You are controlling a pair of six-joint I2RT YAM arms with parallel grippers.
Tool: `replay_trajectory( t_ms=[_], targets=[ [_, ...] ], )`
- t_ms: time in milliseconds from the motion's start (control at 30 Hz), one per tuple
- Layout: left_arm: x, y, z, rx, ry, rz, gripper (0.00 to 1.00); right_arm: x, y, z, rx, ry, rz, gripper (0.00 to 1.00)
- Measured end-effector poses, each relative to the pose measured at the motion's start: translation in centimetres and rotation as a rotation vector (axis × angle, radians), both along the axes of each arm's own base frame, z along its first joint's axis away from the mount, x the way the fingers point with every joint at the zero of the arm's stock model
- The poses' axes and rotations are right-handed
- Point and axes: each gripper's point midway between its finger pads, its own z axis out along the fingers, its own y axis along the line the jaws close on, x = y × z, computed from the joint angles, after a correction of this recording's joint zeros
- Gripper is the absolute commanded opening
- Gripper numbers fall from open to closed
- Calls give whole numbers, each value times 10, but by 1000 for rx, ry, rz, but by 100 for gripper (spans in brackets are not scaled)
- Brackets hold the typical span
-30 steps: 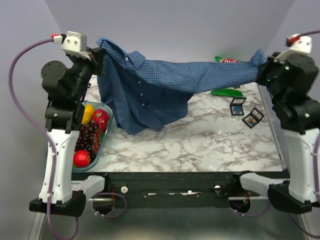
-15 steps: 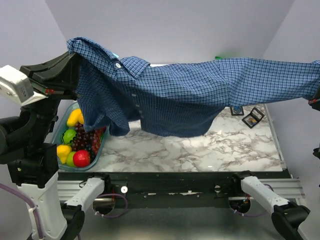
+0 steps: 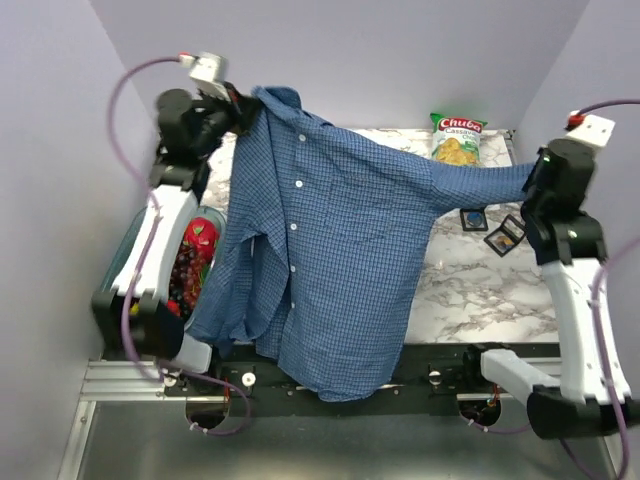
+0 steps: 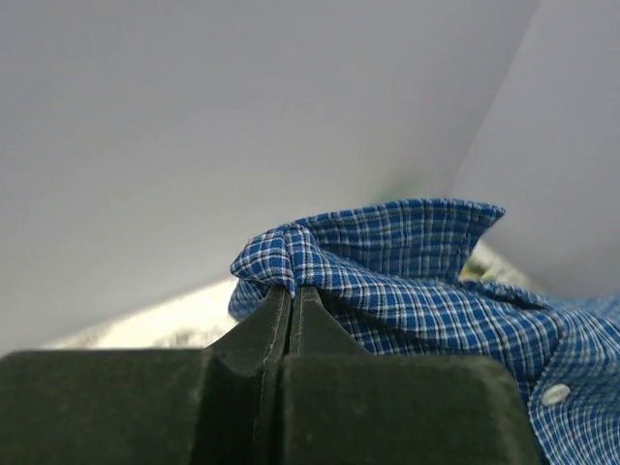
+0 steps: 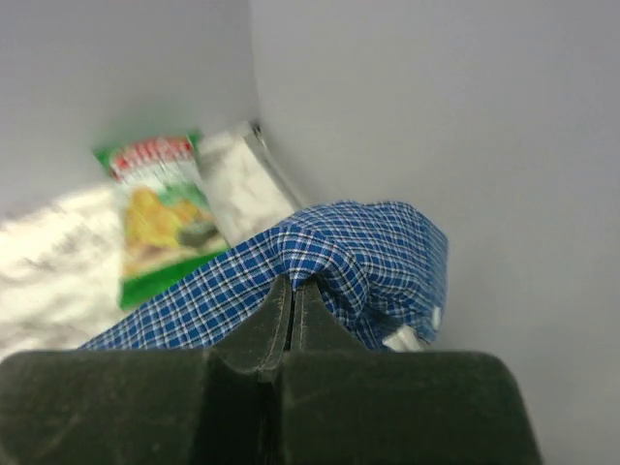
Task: Pin the brooch onto the clothing
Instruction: Flatten out the clothes at the center of the board.
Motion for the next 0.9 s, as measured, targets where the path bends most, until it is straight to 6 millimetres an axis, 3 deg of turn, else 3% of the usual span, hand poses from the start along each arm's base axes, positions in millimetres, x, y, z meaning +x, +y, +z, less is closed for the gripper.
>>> replay_trajectory(
  t_ms=[67,100,200,233,300,367,433,467,500,667,767,900],
  targets=[
    [53,-6,-78,35,150,2,47,21,-13,-60,37,134,-47,1],
    [77,-8,-122,59,233,3,77,28,-17,-88,57,190,-56,1],
    [124,-11,-220,116,434,19,90,42,-20,-162,117,350,-64,1],
    [138,-13,-245,143,484,25,93,46,-18,-179,132,385,-59,1],
    [149,-16,-274,195,537,41,99,55,-15,-209,157,450,-49,1],
    [143,-29,-286,248,558,45,99,62,-13,-227,169,490,-41,1],
    [134,-49,-279,284,530,31,99,66,-11,-242,180,522,-38,1],
    [125,-66,-270,300,507,14,99,67,-11,-246,184,529,-38,1],
    [103,-101,-240,308,442,-42,99,66,-11,-251,191,535,-43,1],
    [69,-129,-218,315,411,-96,99,64,-13,-253,201,530,-76,1],
    [43,-143,-236,333,471,-137,99,54,-18,-259,207,537,-129,1],
    [9,-154,-300,329,653,-192,99,35,-22,-269,212,557,-188,1]
  ],
)
